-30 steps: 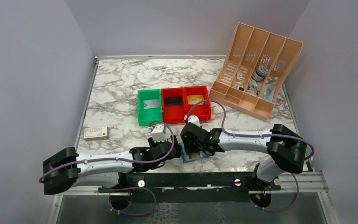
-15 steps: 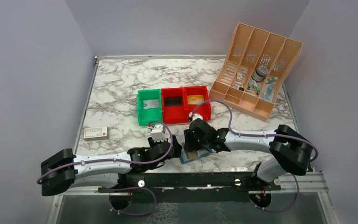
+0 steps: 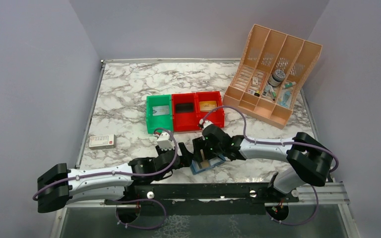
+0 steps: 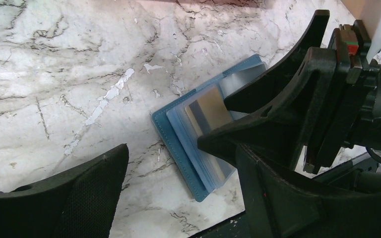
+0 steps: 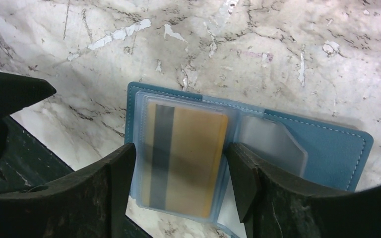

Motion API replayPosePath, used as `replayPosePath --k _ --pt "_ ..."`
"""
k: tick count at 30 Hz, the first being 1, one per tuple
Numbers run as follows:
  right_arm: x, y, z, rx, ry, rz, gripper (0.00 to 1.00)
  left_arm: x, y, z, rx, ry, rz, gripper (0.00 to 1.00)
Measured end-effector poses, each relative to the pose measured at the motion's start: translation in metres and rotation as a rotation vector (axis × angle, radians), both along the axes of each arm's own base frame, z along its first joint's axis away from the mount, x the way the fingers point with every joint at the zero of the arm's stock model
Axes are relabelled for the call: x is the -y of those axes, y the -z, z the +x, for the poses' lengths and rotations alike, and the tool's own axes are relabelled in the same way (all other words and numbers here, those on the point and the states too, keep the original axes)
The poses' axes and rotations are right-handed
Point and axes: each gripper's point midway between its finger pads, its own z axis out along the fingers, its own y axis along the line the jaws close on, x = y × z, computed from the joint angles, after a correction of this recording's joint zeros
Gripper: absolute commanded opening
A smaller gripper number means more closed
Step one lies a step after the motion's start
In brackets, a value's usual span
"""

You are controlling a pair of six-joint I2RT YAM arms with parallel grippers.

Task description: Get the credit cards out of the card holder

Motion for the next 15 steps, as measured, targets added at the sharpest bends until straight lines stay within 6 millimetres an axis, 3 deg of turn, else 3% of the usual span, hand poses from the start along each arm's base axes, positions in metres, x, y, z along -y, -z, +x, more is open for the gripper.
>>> replayPosePath --k 9,15 --pt "-0.009 0.004 0.004 0.063 -0.012 -0.127 0.70 -0.010 -0.003 -0.001 0.003 -0.006 0.012 0.85" --pt "-0.013 0.007 0.010 0.104 0.008 -0.183 0.67 -0.017 0.013 0.004 -0.014 -0.024 0.083 0.85"
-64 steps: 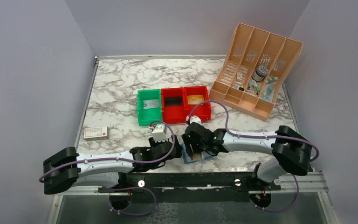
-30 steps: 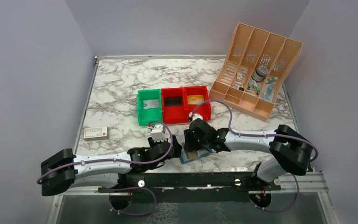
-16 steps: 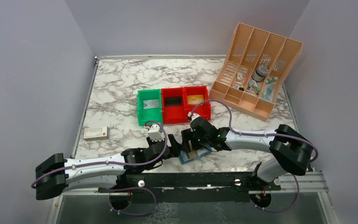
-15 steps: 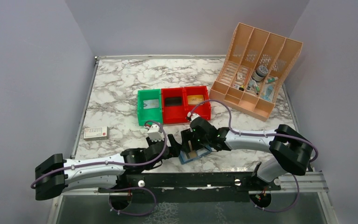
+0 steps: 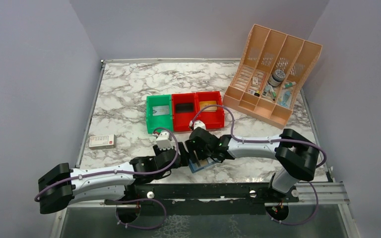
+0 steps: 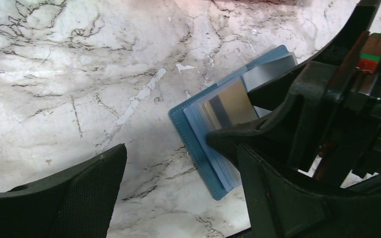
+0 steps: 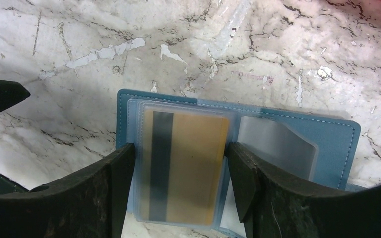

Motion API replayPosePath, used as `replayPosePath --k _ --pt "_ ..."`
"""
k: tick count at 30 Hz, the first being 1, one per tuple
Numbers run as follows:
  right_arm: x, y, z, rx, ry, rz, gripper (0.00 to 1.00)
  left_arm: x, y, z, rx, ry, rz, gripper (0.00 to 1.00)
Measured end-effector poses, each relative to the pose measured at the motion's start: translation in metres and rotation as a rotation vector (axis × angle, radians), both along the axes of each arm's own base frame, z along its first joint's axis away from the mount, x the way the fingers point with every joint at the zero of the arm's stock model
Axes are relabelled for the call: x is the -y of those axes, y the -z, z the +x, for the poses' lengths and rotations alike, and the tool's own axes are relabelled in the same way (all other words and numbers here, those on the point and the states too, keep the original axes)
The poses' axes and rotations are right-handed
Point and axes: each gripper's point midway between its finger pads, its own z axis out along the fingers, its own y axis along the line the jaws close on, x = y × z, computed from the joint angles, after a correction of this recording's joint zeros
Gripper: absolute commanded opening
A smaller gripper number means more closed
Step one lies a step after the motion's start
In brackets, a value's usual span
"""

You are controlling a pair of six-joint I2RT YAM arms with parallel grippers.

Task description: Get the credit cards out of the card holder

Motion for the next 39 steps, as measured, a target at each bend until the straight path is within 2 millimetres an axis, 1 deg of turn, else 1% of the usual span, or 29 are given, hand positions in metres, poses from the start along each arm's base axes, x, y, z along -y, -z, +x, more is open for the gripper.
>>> replayPosePath --k 5,12,21,22,26,30,39 --pt "-0.001 0.000 -0.003 -0.002 -0.011 0.020 0.65 0.000 0.005 0.000 -0.008 0.003 0.014 0.85" --pt "-0.002 -0.003 -0.005 -0.031 -0.023 0.072 0.65 0.005 -0.001 0.000 0.001 0.022 -0.020 0.85" --pt "-0.004 -0.005 -0.003 -0.088 -0.039 0.168 0.65 0.010 0.000 -0.004 -0.004 0.057 -0.043 0.85" --pt "-0.006 -0.005 -0.005 -0.101 -0.046 0.184 0.64 0.011 0.000 -0.005 -0.004 0.064 -0.047 0.85" --pt "-0.004 -0.007 0.000 -0.129 -0.036 0.238 0.64 0.015 -0.002 -0.005 -0.001 0.080 -0.058 0.85" --pt "-0.005 -0.007 -0.001 -0.145 -0.047 0.254 0.66 0.017 -0.002 -0.006 -0.001 0.092 -0.061 0.85" --pt "-0.005 -0.007 -0.001 -0.141 -0.050 0.252 0.70 0.014 0.007 -0.007 -0.011 0.102 -0.020 0.85"
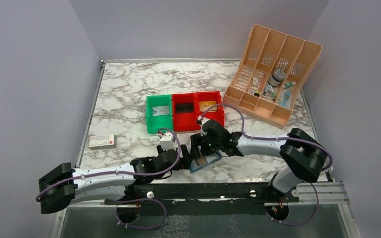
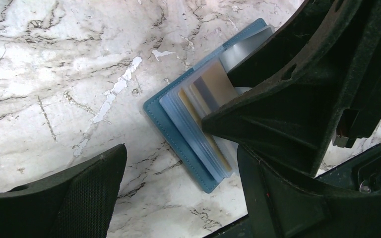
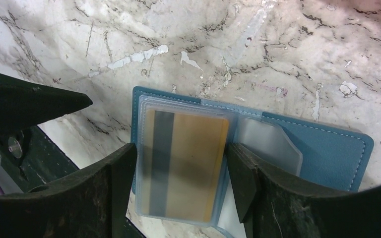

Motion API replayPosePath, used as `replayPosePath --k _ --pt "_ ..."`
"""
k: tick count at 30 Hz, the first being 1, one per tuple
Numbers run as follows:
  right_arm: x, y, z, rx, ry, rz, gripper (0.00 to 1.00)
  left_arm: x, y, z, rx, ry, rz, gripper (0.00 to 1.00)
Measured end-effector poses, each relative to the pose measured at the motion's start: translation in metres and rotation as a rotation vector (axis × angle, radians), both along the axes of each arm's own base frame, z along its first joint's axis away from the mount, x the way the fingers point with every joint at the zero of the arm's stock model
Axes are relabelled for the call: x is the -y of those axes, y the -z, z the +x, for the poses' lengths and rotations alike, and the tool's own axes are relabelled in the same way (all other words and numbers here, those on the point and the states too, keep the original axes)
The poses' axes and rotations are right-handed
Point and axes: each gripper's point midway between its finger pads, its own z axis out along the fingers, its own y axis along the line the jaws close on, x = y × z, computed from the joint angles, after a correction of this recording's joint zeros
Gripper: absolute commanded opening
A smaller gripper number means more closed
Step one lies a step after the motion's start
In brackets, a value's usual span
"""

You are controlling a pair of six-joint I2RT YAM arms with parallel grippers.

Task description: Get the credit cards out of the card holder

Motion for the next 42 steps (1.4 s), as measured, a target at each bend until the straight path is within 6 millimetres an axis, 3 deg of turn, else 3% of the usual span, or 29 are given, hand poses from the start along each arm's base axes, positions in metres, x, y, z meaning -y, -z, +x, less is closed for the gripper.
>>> replayPosePath --k 8,13,27,35,42 --pt "0.000 0.001 0.002 -0.004 0.004 -0.024 0.71 -0.002 0.002 0.000 -0.004 -0.004 0.010 0.85" --pt "0.001 0.002 0.003 0.000 0.014 -0.049 0.64 -0.003 0.003 0.000 -0.006 -0.006 0.008 0.85" --pt "-0.001 0.009 0.002 0.020 0.030 -0.123 0.69 -0.008 0.009 -0.002 -0.016 -0.009 0.029 0.85" --pt "-0.010 0.007 0.013 0.067 0.062 -0.122 0.59 -0.008 0.009 -0.002 -0.018 -0.010 0.028 0.85" --pt "-0.015 0.006 0.014 0.078 0.058 -0.066 0.57 -0.004 0.006 -0.001 -0.015 -0.012 0.007 0.85"
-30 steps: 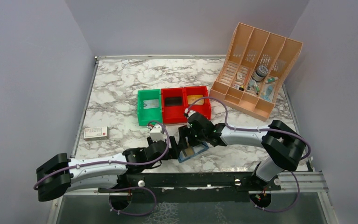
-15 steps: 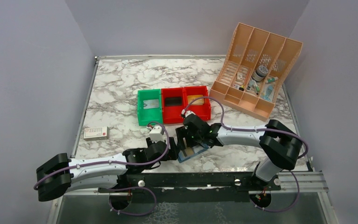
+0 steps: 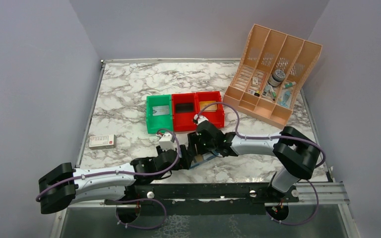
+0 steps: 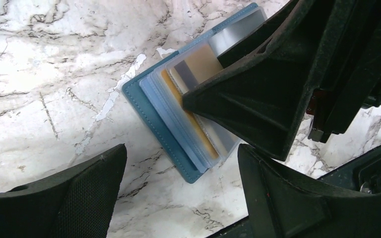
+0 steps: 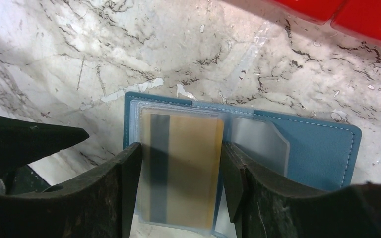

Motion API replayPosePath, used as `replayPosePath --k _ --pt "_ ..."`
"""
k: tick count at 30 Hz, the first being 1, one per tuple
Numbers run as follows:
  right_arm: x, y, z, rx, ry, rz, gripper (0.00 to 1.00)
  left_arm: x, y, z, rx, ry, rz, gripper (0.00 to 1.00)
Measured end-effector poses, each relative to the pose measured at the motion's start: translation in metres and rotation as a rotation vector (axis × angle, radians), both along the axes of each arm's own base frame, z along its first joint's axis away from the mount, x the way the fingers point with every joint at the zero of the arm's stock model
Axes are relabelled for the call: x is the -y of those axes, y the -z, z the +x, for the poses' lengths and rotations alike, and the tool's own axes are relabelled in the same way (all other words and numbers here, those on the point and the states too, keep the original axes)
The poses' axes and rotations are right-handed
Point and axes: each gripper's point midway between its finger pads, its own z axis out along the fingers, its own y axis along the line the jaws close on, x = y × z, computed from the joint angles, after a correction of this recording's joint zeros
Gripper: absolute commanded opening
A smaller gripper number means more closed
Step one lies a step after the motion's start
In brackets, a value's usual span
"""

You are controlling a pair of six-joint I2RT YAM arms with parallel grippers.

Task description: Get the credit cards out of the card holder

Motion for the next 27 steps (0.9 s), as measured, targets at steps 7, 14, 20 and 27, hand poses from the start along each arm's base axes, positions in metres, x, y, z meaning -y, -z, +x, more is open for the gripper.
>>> replayPosePath --k 7,14,20,27 --pt "0.002 -0.004 0.005 -0.055 -0.013 0.135 0.57 0.012 -0.010 0.001 0.012 0.018 -0.059 0.84" --pt "0.004 -0.006 0.004 -0.101 -0.032 0.223 0.57 0.033 -0.022 -0.003 0.032 0.098 -0.151 0.78" --pt "0.004 -0.008 0.004 -0.128 -0.043 0.271 0.57 0.049 -0.020 -0.004 0.029 0.129 -0.181 0.73" --pt "0.004 -0.009 0.003 -0.137 -0.047 0.283 0.57 0.058 -0.008 -0.001 0.019 0.135 -0.169 0.64"
